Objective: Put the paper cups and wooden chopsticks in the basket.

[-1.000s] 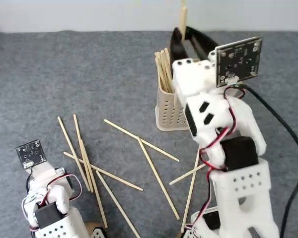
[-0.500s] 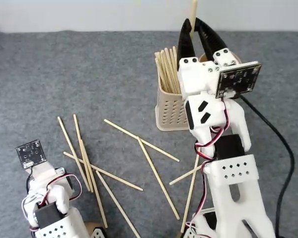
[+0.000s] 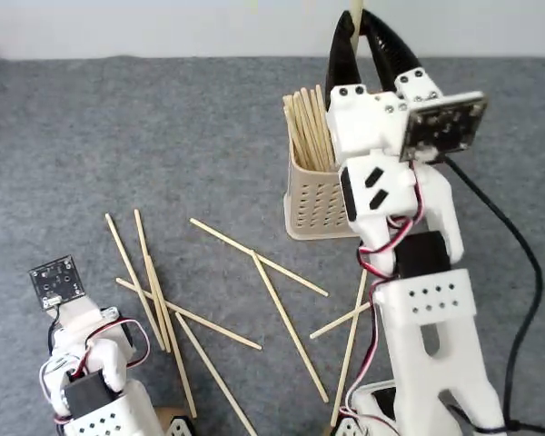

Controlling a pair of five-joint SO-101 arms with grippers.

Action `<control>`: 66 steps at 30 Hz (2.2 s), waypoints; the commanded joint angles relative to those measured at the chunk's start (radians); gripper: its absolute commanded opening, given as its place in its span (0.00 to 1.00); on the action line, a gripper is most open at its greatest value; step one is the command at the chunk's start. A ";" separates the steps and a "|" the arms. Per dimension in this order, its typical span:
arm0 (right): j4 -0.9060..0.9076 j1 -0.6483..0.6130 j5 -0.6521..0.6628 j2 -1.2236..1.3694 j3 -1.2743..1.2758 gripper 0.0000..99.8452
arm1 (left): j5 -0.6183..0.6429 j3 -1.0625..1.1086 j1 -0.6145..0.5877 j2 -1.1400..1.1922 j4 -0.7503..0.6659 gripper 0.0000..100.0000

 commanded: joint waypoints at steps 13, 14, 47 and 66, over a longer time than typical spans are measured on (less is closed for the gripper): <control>-0.173 0.005 0.006 -0.051 0.382 0.01 | 0.000 -0.012 0.005 -0.014 -0.003 0.02; -0.154 -0.001 0.006 -0.076 0.408 0.01 | 0.000 -0.012 0.005 -0.014 -0.003 0.02; 0.992 -0.410 -0.071 -0.320 0.339 0.12 | 0.000 -0.012 0.005 -0.014 -0.003 0.02; 0.908 -0.423 -0.071 0.395 0.196 0.15 | 0.000 -0.012 0.005 -0.014 -0.003 0.02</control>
